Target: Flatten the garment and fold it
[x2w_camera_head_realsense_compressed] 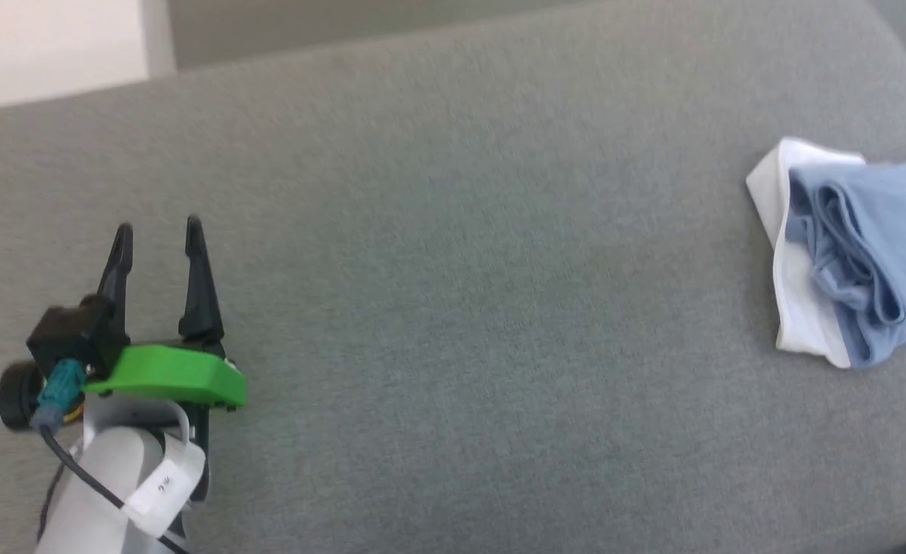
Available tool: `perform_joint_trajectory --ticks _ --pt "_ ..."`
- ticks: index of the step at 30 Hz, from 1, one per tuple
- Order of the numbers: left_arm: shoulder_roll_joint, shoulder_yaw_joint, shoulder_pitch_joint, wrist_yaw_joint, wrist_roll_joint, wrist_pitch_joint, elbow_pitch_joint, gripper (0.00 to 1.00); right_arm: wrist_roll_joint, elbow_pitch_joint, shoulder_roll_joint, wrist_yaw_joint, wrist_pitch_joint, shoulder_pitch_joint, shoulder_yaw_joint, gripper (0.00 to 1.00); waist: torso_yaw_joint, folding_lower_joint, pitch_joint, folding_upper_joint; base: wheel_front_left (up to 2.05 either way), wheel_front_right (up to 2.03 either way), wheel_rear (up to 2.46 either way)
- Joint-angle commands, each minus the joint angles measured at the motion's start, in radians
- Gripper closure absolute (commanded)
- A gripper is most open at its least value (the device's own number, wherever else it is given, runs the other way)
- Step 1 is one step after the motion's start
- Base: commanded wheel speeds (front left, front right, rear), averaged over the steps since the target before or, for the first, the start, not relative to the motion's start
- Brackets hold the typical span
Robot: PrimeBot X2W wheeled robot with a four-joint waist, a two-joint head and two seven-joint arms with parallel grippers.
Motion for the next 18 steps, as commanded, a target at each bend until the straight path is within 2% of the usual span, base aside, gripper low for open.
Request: perform_joint_trajectory --ticks 1,9,14,18 --pt "-0.006 0.005 0.017 0.004 -0.008 -0.010 0.006 0.00 0.000 -0.019 0.029 -0.002 -0.031 0.038 -0.005 0.00 0.068 0.0001 -0.120 0.0000 0.00 0.00 0.00" --pt "-0.026 0.018 0.071 0.003 -0.020 -0.029 0.024 0.00 -0.073 -0.128 0.177 -0.002 -0.173 0.235 -0.048 0.00 0.153 0.0001 -0.225 0.0000 0.00 0.00 0.00" --pt "-0.032 0.033 0.100 0.006 -0.028 -0.033 0.022 0.00 -0.116 -0.186 0.261 -0.002 -0.202 0.361 -0.048 0.00 0.188 0.0001 -0.251 0.0000 0.00 0.00 0.00" --pt "-0.044 0.039 0.113 0.002 -0.034 -0.035 0.028 0.00 -0.151 -0.212 0.305 -0.002 -0.223 0.452 -0.046 0.00 0.213 0.0001 -0.267 0.0000 0.00 0.00 0.00"
